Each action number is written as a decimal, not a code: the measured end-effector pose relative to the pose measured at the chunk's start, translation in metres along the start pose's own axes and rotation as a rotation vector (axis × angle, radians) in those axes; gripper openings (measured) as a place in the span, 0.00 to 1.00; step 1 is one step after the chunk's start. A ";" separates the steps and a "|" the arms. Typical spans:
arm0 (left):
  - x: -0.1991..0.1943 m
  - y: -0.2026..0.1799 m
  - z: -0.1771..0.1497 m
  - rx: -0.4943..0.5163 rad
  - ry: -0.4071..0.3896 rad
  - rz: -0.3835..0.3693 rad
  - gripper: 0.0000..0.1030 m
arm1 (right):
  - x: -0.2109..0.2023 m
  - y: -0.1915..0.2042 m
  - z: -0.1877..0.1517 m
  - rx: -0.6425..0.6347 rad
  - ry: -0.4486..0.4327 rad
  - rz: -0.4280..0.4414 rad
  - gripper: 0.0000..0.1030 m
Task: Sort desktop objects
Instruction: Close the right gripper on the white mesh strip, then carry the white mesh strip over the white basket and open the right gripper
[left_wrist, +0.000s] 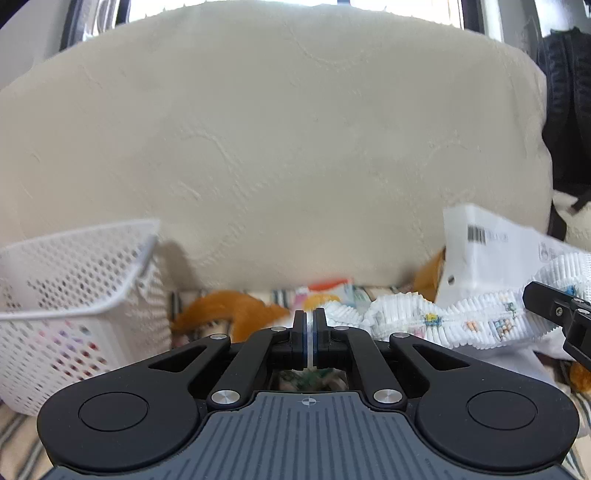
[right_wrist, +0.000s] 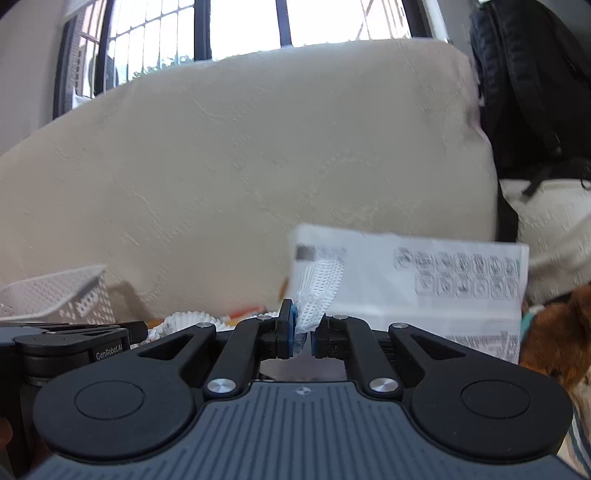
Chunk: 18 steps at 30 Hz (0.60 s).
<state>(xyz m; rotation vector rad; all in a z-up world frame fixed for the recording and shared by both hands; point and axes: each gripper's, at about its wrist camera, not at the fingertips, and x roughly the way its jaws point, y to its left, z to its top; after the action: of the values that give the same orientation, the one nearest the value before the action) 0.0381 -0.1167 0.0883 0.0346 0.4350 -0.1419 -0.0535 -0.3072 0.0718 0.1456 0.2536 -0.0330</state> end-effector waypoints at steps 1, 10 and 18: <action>-0.004 0.003 0.004 0.001 -0.009 0.007 0.00 | 0.000 0.003 0.003 0.000 -0.005 0.007 0.09; -0.026 0.055 0.036 -0.014 -0.065 0.119 0.00 | 0.007 0.057 0.032 -0.012 -0.036 0.127 0.09; -0.031 0.127 0.066 -0.038 -0.107 0.248 0.00 | 0.035 0.140 0.057 -0.053 -0.044 0.273 0.09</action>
<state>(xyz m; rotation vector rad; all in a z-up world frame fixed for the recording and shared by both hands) 0.0560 0.0083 0.1615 0.0433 0.3235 0.1083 0.0013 -0.1780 0.1375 0.1260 0.1892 0.2412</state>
